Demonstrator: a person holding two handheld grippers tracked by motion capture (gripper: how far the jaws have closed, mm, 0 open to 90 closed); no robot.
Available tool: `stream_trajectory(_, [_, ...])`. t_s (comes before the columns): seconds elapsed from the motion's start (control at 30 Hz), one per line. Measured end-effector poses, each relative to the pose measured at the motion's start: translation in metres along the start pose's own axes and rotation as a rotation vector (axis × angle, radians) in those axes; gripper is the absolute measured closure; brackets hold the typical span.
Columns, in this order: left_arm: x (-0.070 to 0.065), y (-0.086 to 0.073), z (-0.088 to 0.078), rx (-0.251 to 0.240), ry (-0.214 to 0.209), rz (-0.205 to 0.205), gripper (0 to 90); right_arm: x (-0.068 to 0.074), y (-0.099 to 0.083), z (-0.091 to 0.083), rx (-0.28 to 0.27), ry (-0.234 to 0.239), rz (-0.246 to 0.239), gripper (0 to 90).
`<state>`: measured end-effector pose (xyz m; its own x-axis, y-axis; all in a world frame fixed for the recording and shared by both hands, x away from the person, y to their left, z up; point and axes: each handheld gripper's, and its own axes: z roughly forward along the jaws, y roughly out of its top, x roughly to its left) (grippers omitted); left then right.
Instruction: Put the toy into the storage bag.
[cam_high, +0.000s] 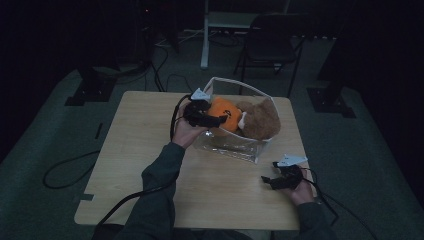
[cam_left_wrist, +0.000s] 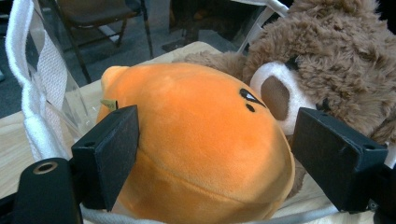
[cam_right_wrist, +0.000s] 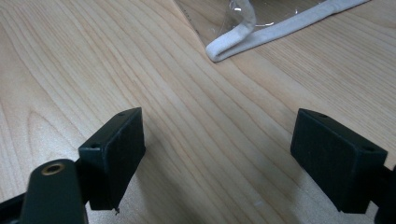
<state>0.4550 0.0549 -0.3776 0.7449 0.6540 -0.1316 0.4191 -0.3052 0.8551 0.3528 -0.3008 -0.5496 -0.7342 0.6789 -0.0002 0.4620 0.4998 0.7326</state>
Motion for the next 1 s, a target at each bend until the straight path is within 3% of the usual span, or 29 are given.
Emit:
stream_trajectory(0.23, [-0.003,0.0,-0.002,-0.028,0.02,0.017,16.1,0.0,0.0,0.0,0.0,0.0,0.0,17.0])
stream_trajectory(0.3, [-0.003,0.002,-0.011,-0.082,0.005,0.018,17.3,0.0,0.0,0.0,0.0,0.001,0.001,17.0])
stream_trajectory(0.4, [-0.004,0.005,-0.018,-0.094,0.033,0.041,25.4,0.0,0.0,0.0,0.0,0.001,0.0,17.0])
stream_trajectory(0.47, [-0.005,0.006,-0.022,-0.093,0.083,0.059,36.1,0.0,0.0,0.0,0.0,0.0,0.0,17.0])
stream_trajectory(0.7, [0.003,0.004,-0.035,-0.143,0.113,0.051,53.0,0.0,0.0,0.0,0.0,0.0,0.0,17.0])
stream_trajectory(1.0, [0.015,-0.006,-0.056,-0.16,0.145,0.037,54.6,0.0,0.0,0.0,0.0,-0.001,-0.001,17.0])
